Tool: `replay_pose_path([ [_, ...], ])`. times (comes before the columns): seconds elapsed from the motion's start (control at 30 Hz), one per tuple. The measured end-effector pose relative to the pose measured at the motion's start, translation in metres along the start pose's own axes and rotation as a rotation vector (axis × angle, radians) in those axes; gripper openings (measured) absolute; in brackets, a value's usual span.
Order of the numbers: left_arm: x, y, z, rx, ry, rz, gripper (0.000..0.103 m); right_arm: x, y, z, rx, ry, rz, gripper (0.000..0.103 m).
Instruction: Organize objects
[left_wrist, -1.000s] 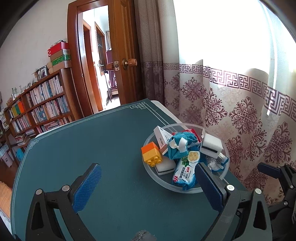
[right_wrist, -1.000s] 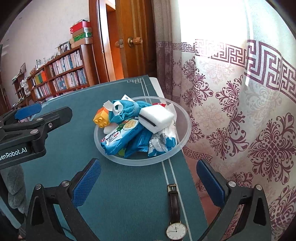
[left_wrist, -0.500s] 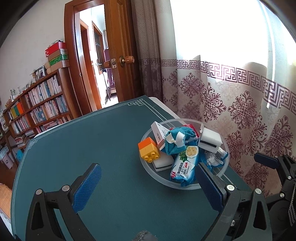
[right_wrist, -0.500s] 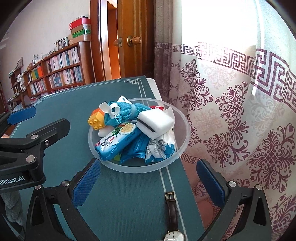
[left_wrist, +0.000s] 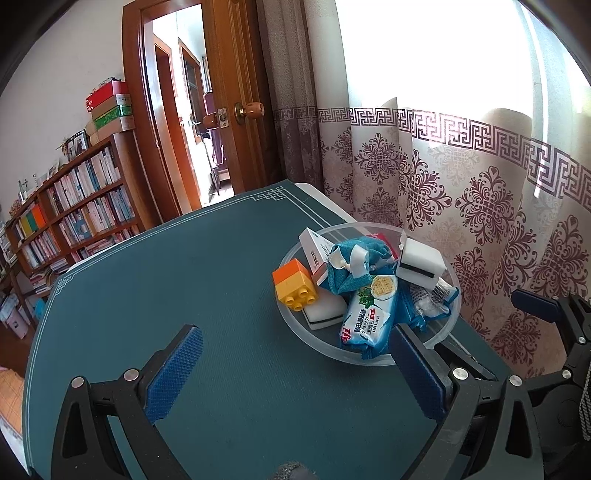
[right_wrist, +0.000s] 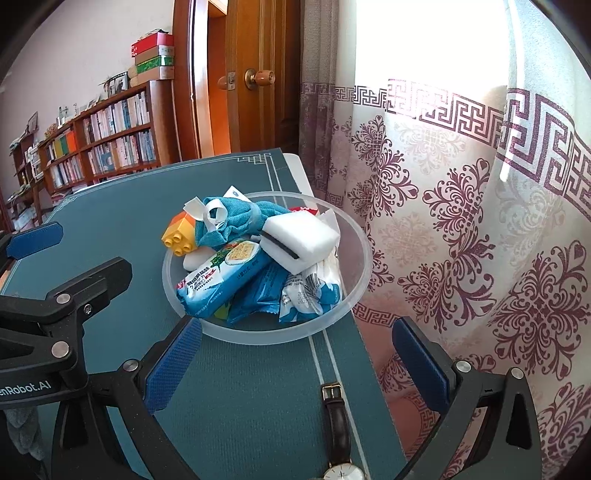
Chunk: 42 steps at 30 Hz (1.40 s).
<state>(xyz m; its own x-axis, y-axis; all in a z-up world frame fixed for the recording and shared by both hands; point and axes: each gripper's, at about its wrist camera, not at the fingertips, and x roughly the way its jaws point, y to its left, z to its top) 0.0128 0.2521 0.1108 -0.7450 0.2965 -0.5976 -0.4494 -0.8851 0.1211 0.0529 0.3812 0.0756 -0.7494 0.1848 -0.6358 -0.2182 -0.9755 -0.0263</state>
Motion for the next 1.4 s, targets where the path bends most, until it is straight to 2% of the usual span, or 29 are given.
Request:
replay_pose_path([
  [0.77, 0.007, 0.024, -0.012, 0.004, 0.012, 0.034, 0.103, 0.004, -0.008, -0.001, 0.022, 0.004, -0.021, 0.103],
  [1.2, 0.021, 0.021, -0.019, 0.074, 0.037, 0.044, 0.103, 0.006, -0.006, -0.003, 0.008, 0.010, -0.008, 0.103],
  [1.4, 0.026, 0.026, -0.018, 0.066, 0.049, 0.047, 0.103, 0.007, -0.010, -0.002, 0.021, 0.012, -0.010, 0.103],
])
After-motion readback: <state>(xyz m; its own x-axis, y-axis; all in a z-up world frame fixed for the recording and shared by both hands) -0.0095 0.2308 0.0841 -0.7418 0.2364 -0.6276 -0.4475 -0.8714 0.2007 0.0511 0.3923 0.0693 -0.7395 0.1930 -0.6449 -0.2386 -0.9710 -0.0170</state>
